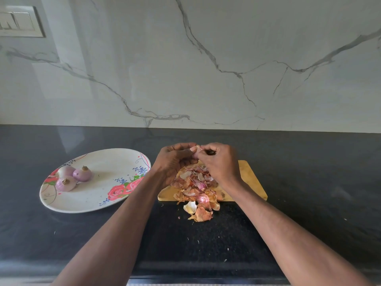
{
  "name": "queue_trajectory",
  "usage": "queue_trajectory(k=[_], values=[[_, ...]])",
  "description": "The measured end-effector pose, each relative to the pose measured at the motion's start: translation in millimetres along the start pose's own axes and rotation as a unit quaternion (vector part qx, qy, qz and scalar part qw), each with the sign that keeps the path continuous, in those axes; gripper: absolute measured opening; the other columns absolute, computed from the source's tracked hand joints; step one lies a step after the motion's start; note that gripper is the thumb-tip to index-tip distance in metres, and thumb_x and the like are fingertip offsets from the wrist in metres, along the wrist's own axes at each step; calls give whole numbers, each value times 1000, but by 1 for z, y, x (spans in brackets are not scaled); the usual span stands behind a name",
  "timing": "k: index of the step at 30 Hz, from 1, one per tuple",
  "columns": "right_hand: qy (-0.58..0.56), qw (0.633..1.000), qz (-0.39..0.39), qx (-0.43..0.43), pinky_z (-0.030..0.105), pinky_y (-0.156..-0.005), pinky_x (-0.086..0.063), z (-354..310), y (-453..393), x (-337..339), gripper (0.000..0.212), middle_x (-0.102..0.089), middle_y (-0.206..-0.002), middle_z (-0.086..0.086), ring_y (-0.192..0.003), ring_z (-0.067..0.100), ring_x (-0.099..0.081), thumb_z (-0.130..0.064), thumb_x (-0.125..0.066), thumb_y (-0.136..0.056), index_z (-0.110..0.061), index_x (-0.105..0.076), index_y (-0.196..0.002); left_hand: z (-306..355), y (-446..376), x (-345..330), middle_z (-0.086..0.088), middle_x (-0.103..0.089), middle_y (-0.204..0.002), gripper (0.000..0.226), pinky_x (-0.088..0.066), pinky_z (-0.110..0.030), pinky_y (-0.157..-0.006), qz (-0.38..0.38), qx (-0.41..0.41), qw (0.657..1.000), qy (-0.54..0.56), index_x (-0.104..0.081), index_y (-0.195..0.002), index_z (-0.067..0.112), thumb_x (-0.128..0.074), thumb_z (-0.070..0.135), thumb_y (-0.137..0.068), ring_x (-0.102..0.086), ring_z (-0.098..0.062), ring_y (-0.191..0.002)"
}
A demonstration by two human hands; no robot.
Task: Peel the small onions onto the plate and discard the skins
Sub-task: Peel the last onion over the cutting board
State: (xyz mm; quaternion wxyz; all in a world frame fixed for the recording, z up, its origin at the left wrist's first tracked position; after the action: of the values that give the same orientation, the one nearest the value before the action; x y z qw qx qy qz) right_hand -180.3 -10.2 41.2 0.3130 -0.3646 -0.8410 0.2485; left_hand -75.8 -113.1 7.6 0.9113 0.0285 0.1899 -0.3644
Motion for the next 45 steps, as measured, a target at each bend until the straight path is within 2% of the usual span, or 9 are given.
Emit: queue_trajectory(k=[3, 7, 18, 25, 29, 35, 39, 42, 45], values=[[14, 1000, 9, -2, 38, -54, -56, 0, 1, 1, 12, -72, -70, -3, -61, 13, -66, -21, -76, -87, -11, -78, -82, -1, 0, -2, -20, -70, -94, 13, -60, -33, -79, -20, 1, 1000, -2, -72, -99, -3, -64, -2, -89, -68, -25, -82], [16, 999, 23, -19, 22, -46, -49, 1, 2, 4, 9, -66, -65, -9, -59, 4, -61, -17, -79, -84, -10, -74, -79, -2, -2, -4, -18, -71, -94, 15, -62, -33, -79, -34, -1, 999, 9, -67, -105, -4, -63, -3, -90, -70, -24, -82], [-97, 989, 18, -106, 23, -65, -58, 7, 1, 5, 7, -75, -72, -2, -68, 13, -71, -9, -72, -87, -10, -76, -81, -3, 2, -8, -20, -72, -101, 21, -60, -33, -86, -38, 34, 998, 28, -64, -115, -8, -53, -4, -97, -72, -26, -89], [-143, 975, 28, -169, 26, -59, -57, 15, -1, 5, 8, -74, -70, 4, -61, 16, -70, -5, -70, -88, -10, -76, -85, -3, 1, -2, -19, -71, -95, 16, -62, -29, -75, -15, 35, 999, 37, -64, -109, -7, -56, -6, -95, -72, -24, -82], [-225, 948, 27, -224, 28, -64, -60, 20, -1, 2, 7, -73, -69, 10, -59, 17, -69, 0, -70, -86, -5, -74, -83, -4, 2, -3, -20, -70, -94, 19, -61, -27, -72, -18, 52, 997, 48, -62, -110, -8, -46, -6, -100, -72, -24, -80], [-410, 843, 46, -345, 23, -58, -57, 36, 3, -7, 10, -69, -72, 13, -56, 17, -66, 9, -67, -82, 0, -69, -78, -3, 2, -1, -24, -69, -100, 20, -61, -27, -71, 3, 58, 994, 97, -61, -110, -7, -44, -4, -100, -69, -27, -84], [-81, 969, -11, -232, 24, -54, -50, 32, -2, 8, 19, -69, -66, 1, -51, 5, -60, -6, -64, -88, -12, -70, -71, -2, 0, 4, -22, -70, -97, 19, -62, -30, -76, 34, 53, 991, 117, -62, -110, -7, -47, -4, -98, -71, -29, -83], [57, 991, -56, -105, 26, -51, -40, 17, -3, -2, 39, -57, -51, -2, -42, 6, -48, -21, -69, -89, -11, -61, -52, -2, 0, 5, -19, -71, -95, 17, -62, -30, -77, 42, 45, 995, 83, -63, -108, -4, -48, -3, -100, -71, -26, -82], [29, 996, -59, -63, 19, -64, -52, 6, -5, -5, 22, -73, -88, -6, -74, 7, -66, -33, -75, -88, -13, -78, -98, -1, 0, 7, -18, -71, -94, 19, -61, -30, -73, 42, 38, 997, 44, -64, -112, -2, -50, -4, -99, -70, -24, -77]])
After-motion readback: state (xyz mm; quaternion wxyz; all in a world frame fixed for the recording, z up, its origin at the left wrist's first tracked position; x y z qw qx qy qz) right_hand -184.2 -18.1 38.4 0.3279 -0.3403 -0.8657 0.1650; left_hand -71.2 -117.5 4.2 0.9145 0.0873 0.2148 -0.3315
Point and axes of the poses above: each hand's wrist, its own y-axis away from the middle knuckle, its own x-axis out of the back of the hand, z = x × y, the point moved 7 cm from there along -y, towards the middle knuckle
